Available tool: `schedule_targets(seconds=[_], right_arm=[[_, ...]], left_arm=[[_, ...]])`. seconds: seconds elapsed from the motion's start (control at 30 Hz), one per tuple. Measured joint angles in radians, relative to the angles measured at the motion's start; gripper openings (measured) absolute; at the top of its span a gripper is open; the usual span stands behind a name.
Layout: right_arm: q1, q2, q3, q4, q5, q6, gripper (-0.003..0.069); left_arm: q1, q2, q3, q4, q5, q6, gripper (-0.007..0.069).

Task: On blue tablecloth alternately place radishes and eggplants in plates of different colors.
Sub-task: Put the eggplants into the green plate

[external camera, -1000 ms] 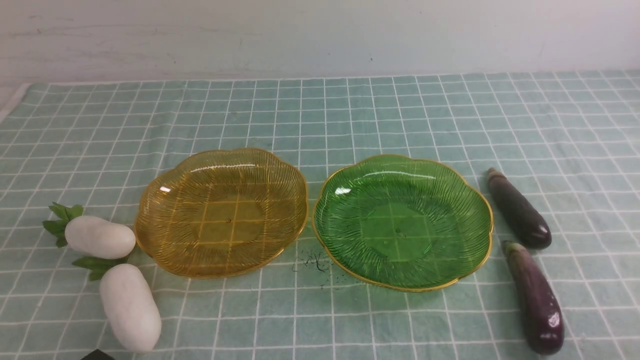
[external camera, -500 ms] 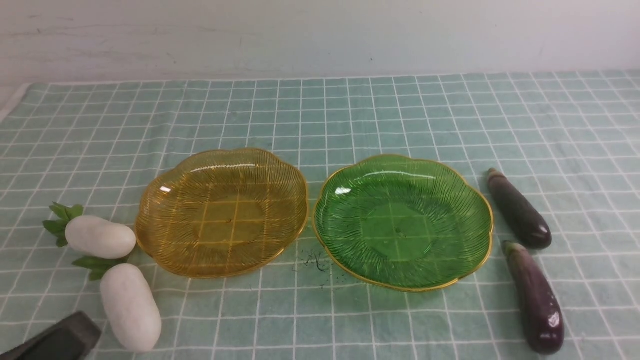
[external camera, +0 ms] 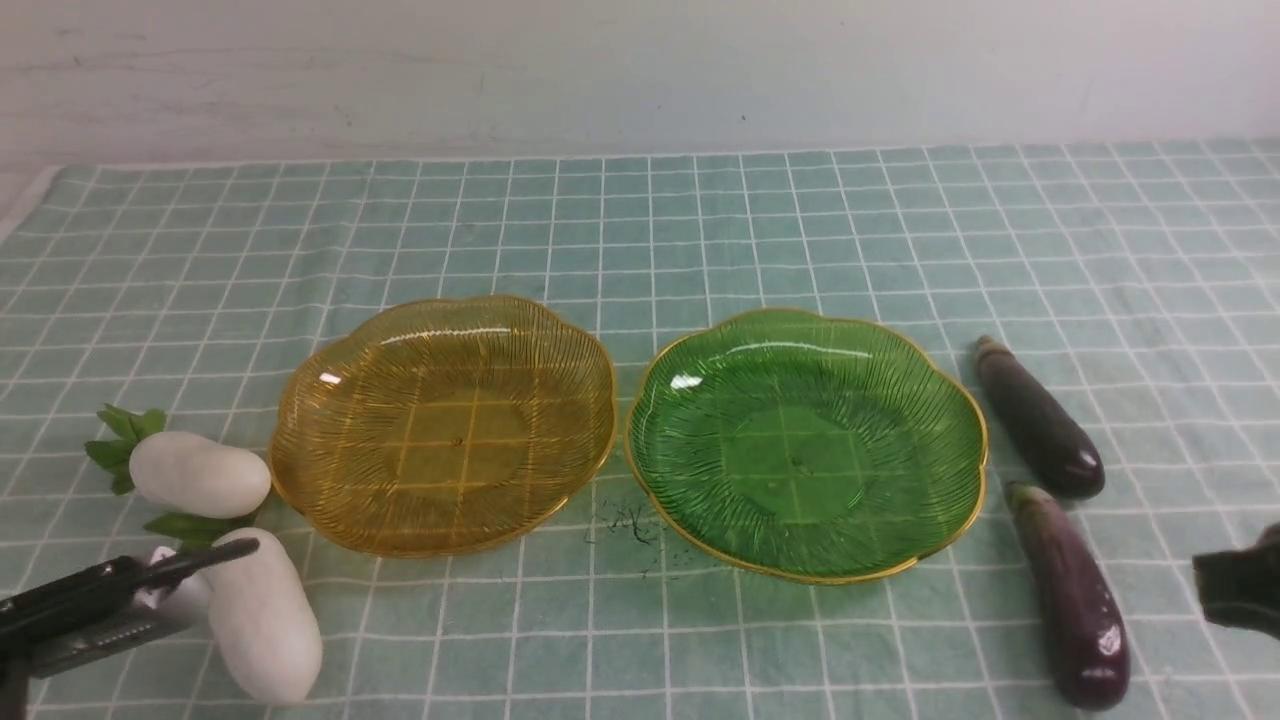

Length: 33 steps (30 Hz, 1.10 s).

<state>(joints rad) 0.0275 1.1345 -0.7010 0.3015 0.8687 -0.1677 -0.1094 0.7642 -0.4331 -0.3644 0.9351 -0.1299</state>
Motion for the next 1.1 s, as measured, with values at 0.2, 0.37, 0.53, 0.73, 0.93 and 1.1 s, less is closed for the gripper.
schedule_targets(seconds=[0.2,0.37,0.53,0.73,0.93,1.1], right_arm=[[0.103,0.192,-0.115,-0.045,0.0,0.009,0.0118],[0.139,0.347,-0.188,-0.171,-0.003,0.111,0.03],[0.14,0.474,-0.208,-0.289,-0.049,0.217,0.0476],[0.144,0.585,-0.211,-0.308,-0.08,0.261,0.0531],[0.146,0.616,-0.224,-0.301,-0.053,0.261,0.0488],[0.146,0.604,-0.286,-0.309,0.057,0.261,0.0384]], left_arm=[[0.0,0.044,-0.001,0.005,-0.008,0.015,-0.0003],[0.0,0.044,-0.001,0.005,-0.013,0.019,-0.0003],[0.0,0.044,-0.001,0.005,-0.015,0.019,-0.0003],[0.0,0.044,-0.001,0.005,-0.016,0.02,-0.0003],[0.0,0.044,-0.001,0.005,-0.017,0.02,-0.0003],[0.0,0.044,-0.001,0.005,-0.015,0.02,0.0001]])
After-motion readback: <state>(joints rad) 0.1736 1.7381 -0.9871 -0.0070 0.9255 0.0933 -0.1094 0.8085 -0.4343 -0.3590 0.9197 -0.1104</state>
